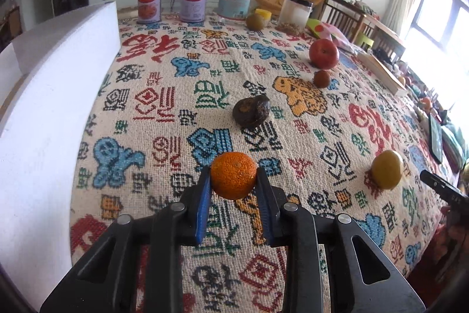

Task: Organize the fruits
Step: 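Grasp a mandarin with the left tool while the right tool grasps the yellow-green fruit, then carry both fruits over the white box and open both tools to drop them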

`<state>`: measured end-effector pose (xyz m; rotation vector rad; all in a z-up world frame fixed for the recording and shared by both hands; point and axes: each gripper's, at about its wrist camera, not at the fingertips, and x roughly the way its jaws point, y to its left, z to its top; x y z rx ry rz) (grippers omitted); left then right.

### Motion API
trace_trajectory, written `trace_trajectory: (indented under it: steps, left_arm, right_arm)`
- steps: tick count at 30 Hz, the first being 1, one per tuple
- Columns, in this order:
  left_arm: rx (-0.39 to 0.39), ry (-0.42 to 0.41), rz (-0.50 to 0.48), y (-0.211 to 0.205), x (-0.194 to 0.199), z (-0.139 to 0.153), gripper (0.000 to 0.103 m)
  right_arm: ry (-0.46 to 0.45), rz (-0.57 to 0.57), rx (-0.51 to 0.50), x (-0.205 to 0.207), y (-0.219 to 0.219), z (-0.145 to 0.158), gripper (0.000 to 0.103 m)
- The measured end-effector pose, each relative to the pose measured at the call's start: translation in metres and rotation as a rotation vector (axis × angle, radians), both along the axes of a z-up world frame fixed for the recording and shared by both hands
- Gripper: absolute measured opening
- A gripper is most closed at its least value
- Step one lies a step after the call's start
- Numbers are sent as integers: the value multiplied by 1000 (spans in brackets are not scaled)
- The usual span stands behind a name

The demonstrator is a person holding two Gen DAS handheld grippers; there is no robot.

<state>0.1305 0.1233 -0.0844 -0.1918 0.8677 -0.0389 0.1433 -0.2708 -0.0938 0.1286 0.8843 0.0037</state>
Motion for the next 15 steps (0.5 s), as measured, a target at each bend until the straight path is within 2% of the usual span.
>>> trace_trajectory:
  steps: [4,7,9,11,12,13,14,15]
  left_arm:
    - [-28,-5,-4,4,-14,5,29]
    - [-15,-31,-28,-1,-24,12,29]
    - [-21,-36,-38,-2,-30,17,29]
    - [-43,-29,-41,-2,-34,19,29]
    - [-48,-26,-41,-2,-37,20,29]
    - [-47,-23,-44,-3,-38,21,29]
    - [-45,-22,-48,-3,-40,20,29]
    - [-42,-21,-50,-4,-41,20,29]
  right_arm:
    - [19,186,145,5,42,18,98]
    - [58,329,105,11,95,16,96]
    - [92,347,60,21,117,6,88]
    - [129,325,50,31,124,-4,70]
    - [143,304,50,35,123,-8,66]
    - [145,295,75,37,121,-10,62]
    - [137,296,113,38,118,-10,51]
    - [134,298,128,40,117,-9,52]
